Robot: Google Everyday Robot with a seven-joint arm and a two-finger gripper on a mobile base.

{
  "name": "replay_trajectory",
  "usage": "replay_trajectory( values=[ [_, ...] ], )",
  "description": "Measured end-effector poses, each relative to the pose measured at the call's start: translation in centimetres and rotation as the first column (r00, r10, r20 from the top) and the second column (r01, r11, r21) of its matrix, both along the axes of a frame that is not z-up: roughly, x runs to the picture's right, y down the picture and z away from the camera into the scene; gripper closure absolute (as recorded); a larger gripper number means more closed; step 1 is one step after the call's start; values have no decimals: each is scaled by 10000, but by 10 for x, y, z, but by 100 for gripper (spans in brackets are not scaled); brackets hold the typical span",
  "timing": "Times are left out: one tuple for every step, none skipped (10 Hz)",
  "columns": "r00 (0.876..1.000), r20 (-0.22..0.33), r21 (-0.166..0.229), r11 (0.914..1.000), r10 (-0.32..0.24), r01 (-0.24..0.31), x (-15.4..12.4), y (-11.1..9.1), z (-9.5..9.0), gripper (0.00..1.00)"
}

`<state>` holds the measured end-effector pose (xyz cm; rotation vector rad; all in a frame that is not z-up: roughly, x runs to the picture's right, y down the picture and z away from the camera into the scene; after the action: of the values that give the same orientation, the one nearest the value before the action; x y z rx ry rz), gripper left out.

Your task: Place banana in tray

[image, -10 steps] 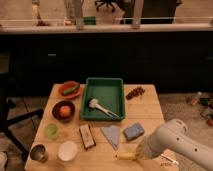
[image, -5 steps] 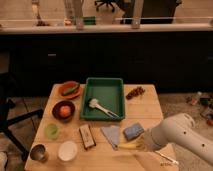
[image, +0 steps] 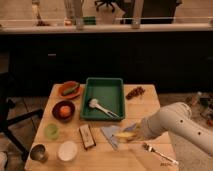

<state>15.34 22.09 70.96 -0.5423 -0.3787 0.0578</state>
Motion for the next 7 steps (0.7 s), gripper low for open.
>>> replay_trajectory(
  values=[
    [10000,1,-13,10000,5,-5,0,0,0,100],
    [10000,13,-14,10000,-9,9,-1,0,1,100],
    [10000,-15,-13,10000,24,-24,1,0,0,100],
    [10000,12,-14,10000,-6,6,-1,0,1,100],
    [10000,10,-12,10000,-2,2,-1,0,1,100],
    [10000,-6,-14,10000,16,-16,0,0,0,100],
    [10000,-4,-15,10000,14,-14,0,0,0,100]
  ],
)
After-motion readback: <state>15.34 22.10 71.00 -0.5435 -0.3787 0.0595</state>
